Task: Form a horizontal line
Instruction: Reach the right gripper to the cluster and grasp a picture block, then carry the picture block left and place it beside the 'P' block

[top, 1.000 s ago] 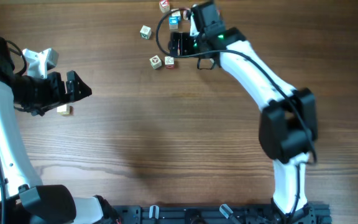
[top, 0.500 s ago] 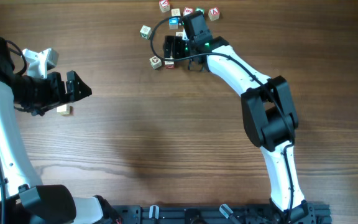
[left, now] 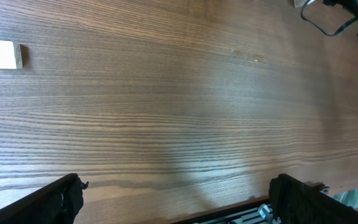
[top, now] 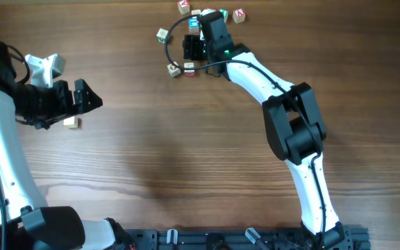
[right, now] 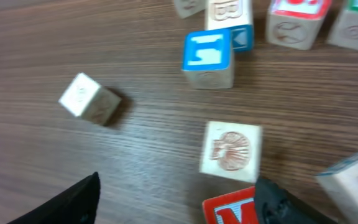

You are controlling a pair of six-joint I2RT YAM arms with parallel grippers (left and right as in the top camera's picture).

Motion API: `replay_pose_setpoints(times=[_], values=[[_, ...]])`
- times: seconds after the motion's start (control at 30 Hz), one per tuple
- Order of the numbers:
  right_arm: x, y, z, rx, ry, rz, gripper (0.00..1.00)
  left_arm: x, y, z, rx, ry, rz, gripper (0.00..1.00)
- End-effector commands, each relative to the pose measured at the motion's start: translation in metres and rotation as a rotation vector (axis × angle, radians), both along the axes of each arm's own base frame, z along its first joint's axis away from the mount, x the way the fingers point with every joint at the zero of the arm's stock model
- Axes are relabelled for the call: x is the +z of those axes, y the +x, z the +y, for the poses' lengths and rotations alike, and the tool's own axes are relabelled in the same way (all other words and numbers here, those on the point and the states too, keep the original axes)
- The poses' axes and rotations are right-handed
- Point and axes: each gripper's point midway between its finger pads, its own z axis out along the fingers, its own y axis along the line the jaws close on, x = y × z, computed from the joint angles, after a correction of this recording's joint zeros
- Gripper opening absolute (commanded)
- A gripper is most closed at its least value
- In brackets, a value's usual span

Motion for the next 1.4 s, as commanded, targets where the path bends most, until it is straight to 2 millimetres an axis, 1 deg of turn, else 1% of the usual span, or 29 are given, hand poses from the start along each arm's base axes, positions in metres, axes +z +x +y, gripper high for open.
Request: replay_pose_setpoints(times=[0.0, 0.07, 0.23, 0.27, 0.33, 0.4, 0.43, 0.5, 0.57, 0.63, 0.67, 0.77, 0.83, 0.87, 0.9, 0.97, 1.03, 1.07, 1.13, 1.23, 1.37], values=[[-0.061, -0.013, -0.015, -0.014, -0.102, 0.099, 0.7, 0.003, 0.002, -0.002, -0.012, -0.006, -0.015, 1.0], [-0.063, -0.015, -0.017, -0.016, -0.108, 0.109, 0.67, 0.003, 0.002, -0.002, -0.012, -0.006, -0.015, 1.0], [-0.065, -0.016, -0.022, -0.031, -0.129, 0.117, 0.66, 0.003, 0.002, -0.002, -0.012, -0.006, -0.015, 1.0], [-0.065, -0.016, -0.022, -0.031, -0.13, 0.119, 0.63, 0.003, 0.002, -0.002, -0.012, -0.006, -0.015, 1.0], [-0.066, -0.016, -0.022, -0.032, -0.131, 0.12, 0.53, 0.003, 0.002, -0.002, -0.012, -0.006, -0.015, 1.0], [-0.066, -0.016, -0.023, -0.036, -0.133, 0.122, 0.4, 0.003, 0.002, -0.002, -0.012, -0.006, -0.015, 1.0], [-0.066, -0.017, -0.023, -0.035, -0.133, 0.122, 0.36, 0.003, 0.002, -0.002, -0.012, -0.006, -0.015, 1.0], [-0.063, -0.016, -0.023, -0.035, -0.134, 0.121, 0.32, 0.003, 0.002, -0.002, -0.012, -0.006, -0.015, 1.0], [-0.053, -0.015, -0.025, -0.042, -0.139, 0.109, 0.3, 0.003, 0.002, -0.002, -0.012, -0.006, -0.015, 1.0], [-0.035, -0.012, -0.028, -0.057, -0.145, 0.083, 0.25, 0.003, 0.002, -0.002, -0.012, -0.006, -0.015, 1.0], [-0.023, -0.011, -0.029, -0.058, -0.147, 0.067, 0.23, 0.003, 0.002, -0.002, -0.012, -0.006, -0.015, 1.0], [0.024, -0.011, -0.028, -0.046, -0.13, 0.017, 0.22, 0.003, 0.002, -0.002, -0.012, -0.006, -0.015, 1.0], [0.053, -0.02, -0.017, 0.008, -0.07, 0.014, 0.21, 0.003, 0.002, -0.002, -0.012, -0.006, -0.015, 1.0], [0.063, -0.026, -0.01, 0.042, -0.035, 0.02, 0.21, 0.003, 0.002, -0.002, -0.012, -0.006, -0.015, 1.0], [0.075, -0.035, 0.003, 0.108, 0.027, 0.037, 0.21, 0.003, 0.002, -0.002, -0.012, -0.006, -0.015, 1.0], [0.087, -0.051, 0.023, 0.208, 0.128, 0.075, 0.21, 0.003, 0.002, -0.002, -0.012, -0.006, -0.015, 1.0], [0.092, -0.068, 0.042, 0.256, 0.251, 0.159, 0.21, 0.003, 0.002, -0.002, -0.012, -0.006, -0.015, 1.0], [0.086, -0.078, 0.05, 0.247, 0.312, 0.234, 0.21, 0.003, 0.002, -0.002, -0.012, -0.006, -0.015, 1.0], [0.078, -0.091, 0.061, 0.232, 0.36, 0.313, 0.2, 0.003, 0.002, -0.002, -0.012, -0.006, -0.015, 1.0], [0.061, -0.11, 0.079, 0.248, 0.357, 0.363, 0.2, 0.003, 0.002, -0.002, -0.012, -0.006, -0.015, 1.0], [0.042, -0.146, 0.12, 0.331, 0.328, 0.404, 0.2, 0.003, 0.002, -0.002, -0.012, -0.006, -0.015, 1.0]])
